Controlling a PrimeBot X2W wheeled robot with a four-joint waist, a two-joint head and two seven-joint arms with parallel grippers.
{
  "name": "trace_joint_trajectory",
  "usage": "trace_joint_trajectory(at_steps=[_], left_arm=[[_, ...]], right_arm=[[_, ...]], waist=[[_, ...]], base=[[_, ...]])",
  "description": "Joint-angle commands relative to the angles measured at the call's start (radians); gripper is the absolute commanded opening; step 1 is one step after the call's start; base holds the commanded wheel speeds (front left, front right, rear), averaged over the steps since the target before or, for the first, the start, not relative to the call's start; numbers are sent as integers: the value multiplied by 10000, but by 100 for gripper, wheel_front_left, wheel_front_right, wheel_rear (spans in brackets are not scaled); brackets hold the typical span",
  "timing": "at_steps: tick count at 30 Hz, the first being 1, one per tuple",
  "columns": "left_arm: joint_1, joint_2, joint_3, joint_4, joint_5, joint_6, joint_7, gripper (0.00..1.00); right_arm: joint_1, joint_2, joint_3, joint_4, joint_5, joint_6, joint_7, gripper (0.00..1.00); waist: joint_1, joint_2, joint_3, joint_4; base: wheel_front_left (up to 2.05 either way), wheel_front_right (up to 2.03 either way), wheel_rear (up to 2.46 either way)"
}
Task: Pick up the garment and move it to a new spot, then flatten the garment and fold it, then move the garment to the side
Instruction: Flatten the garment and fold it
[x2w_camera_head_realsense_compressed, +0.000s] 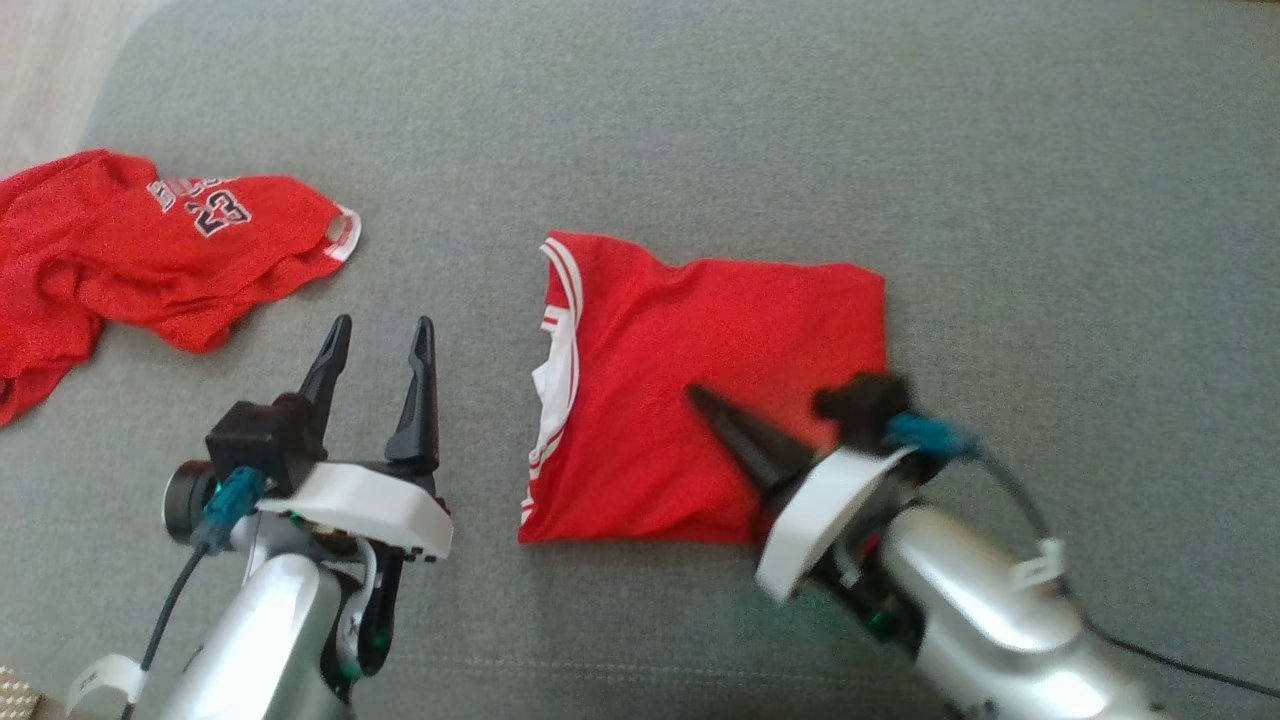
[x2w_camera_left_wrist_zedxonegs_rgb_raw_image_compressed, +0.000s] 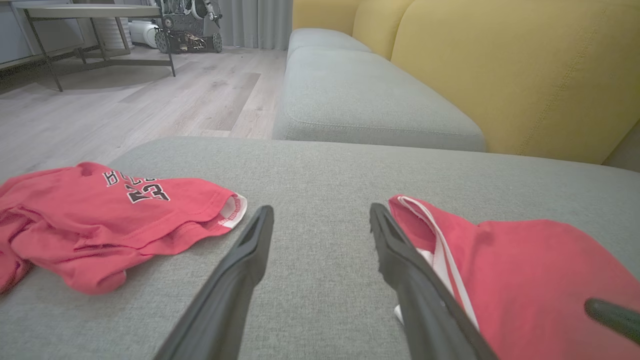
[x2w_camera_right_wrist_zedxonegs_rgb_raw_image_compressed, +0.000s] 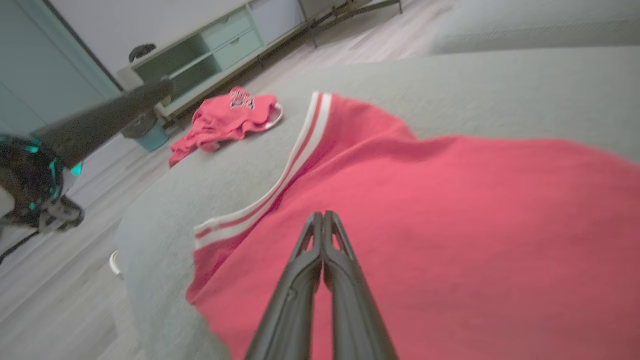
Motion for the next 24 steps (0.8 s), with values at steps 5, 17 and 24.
trace_joint_trajectory(at_steps=[5,17,24], left_arm=[[-176,301,511,-244,69,-19,-122,100],[235,569,544,-525,-70,29,1,100],[490,766,543,-786,-72,71,59,100]], right_arm=[[393,-327,-1936,-577,-585,-7,-714,0],[2176,-261,-7122,-2471,-3384,-7,-435,100],[3229,6,-7873,-4022,-4010,-7,381,100]], waist=[[0,-1,-285,-319],[0,-1,-855,-807],[0,-1,-1215,-992]], base=[[0,0,0],[0,0,0],[0,0,0]])
